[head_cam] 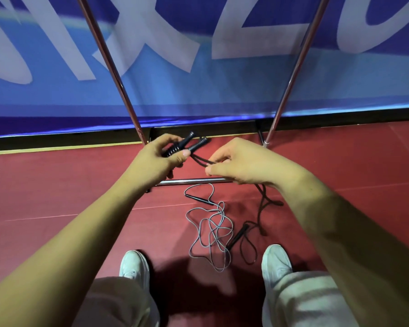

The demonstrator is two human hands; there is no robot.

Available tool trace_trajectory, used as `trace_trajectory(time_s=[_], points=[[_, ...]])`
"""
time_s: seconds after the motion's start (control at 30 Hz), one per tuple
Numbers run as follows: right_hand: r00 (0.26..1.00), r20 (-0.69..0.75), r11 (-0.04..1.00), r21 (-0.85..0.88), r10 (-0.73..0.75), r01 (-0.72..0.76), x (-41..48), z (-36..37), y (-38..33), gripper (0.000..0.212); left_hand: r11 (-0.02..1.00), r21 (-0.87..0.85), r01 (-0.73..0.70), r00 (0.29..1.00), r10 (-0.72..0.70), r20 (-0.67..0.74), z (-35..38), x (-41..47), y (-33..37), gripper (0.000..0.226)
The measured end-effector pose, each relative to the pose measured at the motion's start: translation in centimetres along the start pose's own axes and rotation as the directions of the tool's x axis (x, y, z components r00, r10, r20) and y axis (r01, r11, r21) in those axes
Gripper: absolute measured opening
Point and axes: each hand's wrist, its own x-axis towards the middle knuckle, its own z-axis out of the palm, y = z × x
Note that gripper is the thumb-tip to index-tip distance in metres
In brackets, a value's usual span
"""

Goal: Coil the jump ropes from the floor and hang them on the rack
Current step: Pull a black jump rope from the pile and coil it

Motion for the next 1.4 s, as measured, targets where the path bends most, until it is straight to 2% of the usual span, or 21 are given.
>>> trace_trajectory(time_s=[0.1,0.23,0.33,0.5,0.6,0.7,0.8,0.87,0.97,1.03,1.13,1.23,1.3,1.4], points=[[0.999,0.008,0.993,-0.113,-0.044,0.044,-0.3,-0.1,-0.7,0.020,0.964,0.257,-0.069,0.995,0.049,0.083,0.2,-0.2,-0.5,0.030],[0.993,-0.085,0.987,-0.144,-0.079,0.066,-0.1,-0.5,-0.5,0.015,0.821,0.525,-0.222,0.972,0.144,0.185,1.0,-1.0,0.0,0.040],[0.989,-0.077,0.983,-0.147,-0.125,0.113,-0.2,-0.6,-0.4,0.018,0.770,0.566,-0.295,0.953,0.194,0.232,1.6,-1.5,0.6,0.039],[0.982,0.076,0.975,-0.131,-0.171,0.180,-0.2,-0.6,-0.5,0.016,0.783,0.521,-0.340,0.907,0.126,0.403,2.1,-1.7,0.8,0.049],[0.990,0.005,0.987,-0.079,-0.142,0.142,-0.2,-1.7,-0.1,0.015,0.809,0.417,-0.415,0.873,0.224,0.433,2.1,-2.1,1.0,0.043],[0.993,-0.057,0.990,0.086,-0.106,0.111,-0.5,-2.9,0.6,0.017,0.873,0.216,-0.437,0.821,0.288,0.493,1.4,-2.3,1.4,0.042],[0.994,-0.067,0.952,0.291,-0.081,0.097,-0.3,-2.9,1.7,0.014,0.953,-0.068,-0.295,0.812,0.288,0.508,1.1,-2.6,2.0,0.027],[0.995,-0.071,0.925,0.369,-0.064,0.085,0.1,-2.5,2.2,0.008,0.948,-0.244,-0.205,0.834,0.300,0.462,1.2,-2.8,2.3,0.024],[1.000,-0.027,0.906,0.423,-0.016,0.026,0.6,-2.1,2.6,0.028,0.900,-0.418,-0.126,0.898,0.283,0.338,1.2,-2.8,2.6,0.027],[1.000,0.013,0.904,0.427,-0.008,0.002,0.5,-1.9,2.7,0.025,0.859,-0.509,-0.063,0.937,0.227,0.267,1.2,-2.6,2.7,0.021],[1.000,0.000,0.945,0.326,-0.020,0.019,0.4,-2.0,2.4,0.024,0.806,-0.592,0.005,0.967,0.147,0.208,1.2,-2.2,2.9,0.019],[0.998,-0.063,0.963,0.267,-0.006,0.023,0.1,-2.5,2.0,0.025,0.769,-0.638,0.039,0.980,0.094,0.173,1.0,-1.8,2.9,0.042],[0.998,-0.054,0.973,0.233,0.013,0.000,-0.1,-2.8,1.7,0.019,0.792,-0.609,0.034,0.985,0.078,0.156,0.8,-1.5,2.7,0.043],[0.999,-0.029,0.988,0.153,0.016,-0.011,-0.1,-2.5,1.7,0.008,0.830,-0.556,0.045,0.996,0.007,0.090,0.4,-1.1,2.5,0.026]])
